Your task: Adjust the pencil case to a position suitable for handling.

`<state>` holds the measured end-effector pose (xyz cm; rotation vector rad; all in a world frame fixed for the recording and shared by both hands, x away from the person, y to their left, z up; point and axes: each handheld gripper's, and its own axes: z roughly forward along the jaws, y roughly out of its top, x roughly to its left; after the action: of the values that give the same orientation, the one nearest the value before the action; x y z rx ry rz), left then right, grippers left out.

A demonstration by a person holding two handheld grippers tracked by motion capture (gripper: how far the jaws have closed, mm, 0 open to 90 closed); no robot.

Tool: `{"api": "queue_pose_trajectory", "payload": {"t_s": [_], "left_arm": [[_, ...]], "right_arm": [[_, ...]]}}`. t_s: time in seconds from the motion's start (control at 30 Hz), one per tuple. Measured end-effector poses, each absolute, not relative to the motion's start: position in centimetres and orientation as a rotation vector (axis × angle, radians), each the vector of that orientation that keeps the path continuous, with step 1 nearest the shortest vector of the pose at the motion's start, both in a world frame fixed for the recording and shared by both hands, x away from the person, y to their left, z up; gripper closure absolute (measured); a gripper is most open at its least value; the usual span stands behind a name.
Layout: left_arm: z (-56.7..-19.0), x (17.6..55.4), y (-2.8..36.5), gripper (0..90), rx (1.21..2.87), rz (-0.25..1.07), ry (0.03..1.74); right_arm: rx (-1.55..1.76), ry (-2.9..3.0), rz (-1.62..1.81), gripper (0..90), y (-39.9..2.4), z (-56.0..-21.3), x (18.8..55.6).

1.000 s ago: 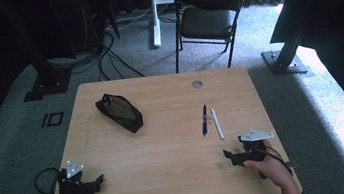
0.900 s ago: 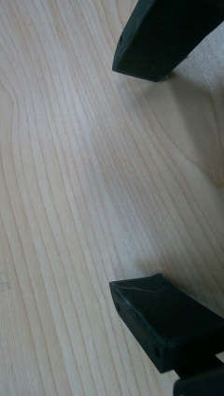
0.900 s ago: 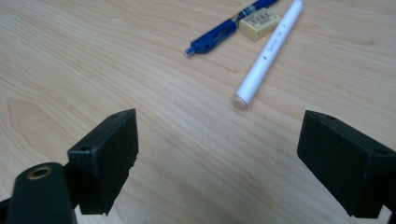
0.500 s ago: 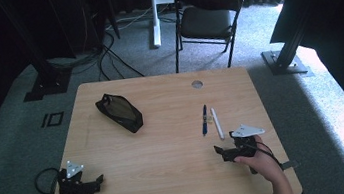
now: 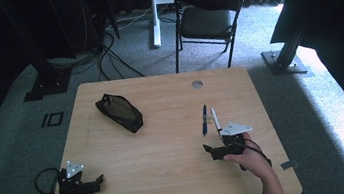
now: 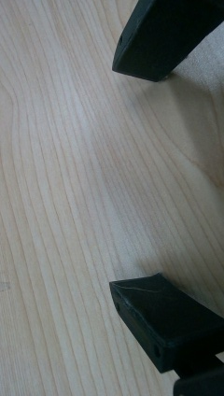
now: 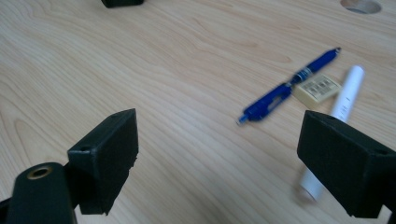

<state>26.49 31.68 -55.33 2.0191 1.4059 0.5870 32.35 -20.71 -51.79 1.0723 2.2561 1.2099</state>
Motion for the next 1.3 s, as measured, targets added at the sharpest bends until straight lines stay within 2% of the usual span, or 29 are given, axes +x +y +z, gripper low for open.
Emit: {"api": "queue_pose_trajectory", "payload": {"t_s": [1.3], "left_arm": [[-55.3, 26.5, 31.7, 0.5, 2.019, 0.587, 1.406]], "right_arm": [[0.918, 2.298, 1.310, 13.2, -9.9, -50.9, 36.1]]}}
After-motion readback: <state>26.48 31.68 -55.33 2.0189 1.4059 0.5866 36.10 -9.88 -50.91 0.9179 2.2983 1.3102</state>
